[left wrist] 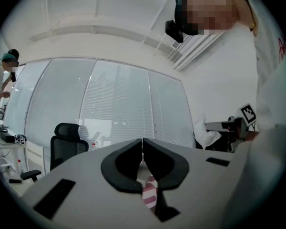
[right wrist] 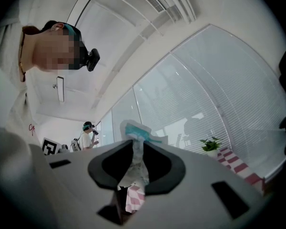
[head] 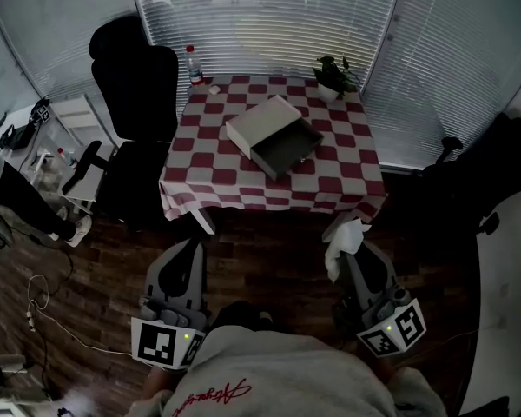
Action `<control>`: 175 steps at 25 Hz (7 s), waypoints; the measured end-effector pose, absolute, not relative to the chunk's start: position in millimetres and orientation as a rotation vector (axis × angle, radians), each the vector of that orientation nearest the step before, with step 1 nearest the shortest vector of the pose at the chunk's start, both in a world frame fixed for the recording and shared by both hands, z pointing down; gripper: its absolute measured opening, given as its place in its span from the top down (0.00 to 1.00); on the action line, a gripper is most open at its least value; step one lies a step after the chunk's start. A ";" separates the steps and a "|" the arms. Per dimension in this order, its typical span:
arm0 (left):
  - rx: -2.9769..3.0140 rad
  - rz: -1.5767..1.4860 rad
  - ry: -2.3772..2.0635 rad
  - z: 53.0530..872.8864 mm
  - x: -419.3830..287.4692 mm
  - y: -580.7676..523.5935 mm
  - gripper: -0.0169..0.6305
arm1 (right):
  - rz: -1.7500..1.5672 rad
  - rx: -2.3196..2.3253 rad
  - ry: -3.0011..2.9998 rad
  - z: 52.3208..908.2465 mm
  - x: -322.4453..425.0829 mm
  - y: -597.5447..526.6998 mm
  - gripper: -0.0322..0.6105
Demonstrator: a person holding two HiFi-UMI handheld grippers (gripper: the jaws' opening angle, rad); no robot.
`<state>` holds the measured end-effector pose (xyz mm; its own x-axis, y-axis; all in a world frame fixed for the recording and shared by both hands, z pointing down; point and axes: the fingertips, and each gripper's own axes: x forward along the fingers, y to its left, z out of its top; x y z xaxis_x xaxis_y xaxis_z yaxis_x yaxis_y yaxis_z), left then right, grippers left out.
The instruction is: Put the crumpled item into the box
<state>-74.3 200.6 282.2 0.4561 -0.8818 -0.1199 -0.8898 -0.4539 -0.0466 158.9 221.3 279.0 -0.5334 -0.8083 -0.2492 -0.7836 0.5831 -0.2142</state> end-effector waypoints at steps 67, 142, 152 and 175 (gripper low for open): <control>-2.689 0.085 1.399 272.5 -69.5 -29.4 0.94 | -0.075 -1.407 2.432 264.9 145.2 17.4 0.83; -2.694 0.098 1.507 277.5 -78.7 -171.9 0.94 | -0.069 -1.394 2.514 261.8 146.1 -154.2 0.83; -2.689 0.070 1.547 287.0 -85.3 -166.5 0.94 | -0.108 -1.374 2.545 273.4 135.7 -155.1 0.83; -2.630 0.051 1.623 286.4 -103.1 -155.1 0.94 | -0.116 -1.417 2.651 316.4 118.1 -169.4 0.83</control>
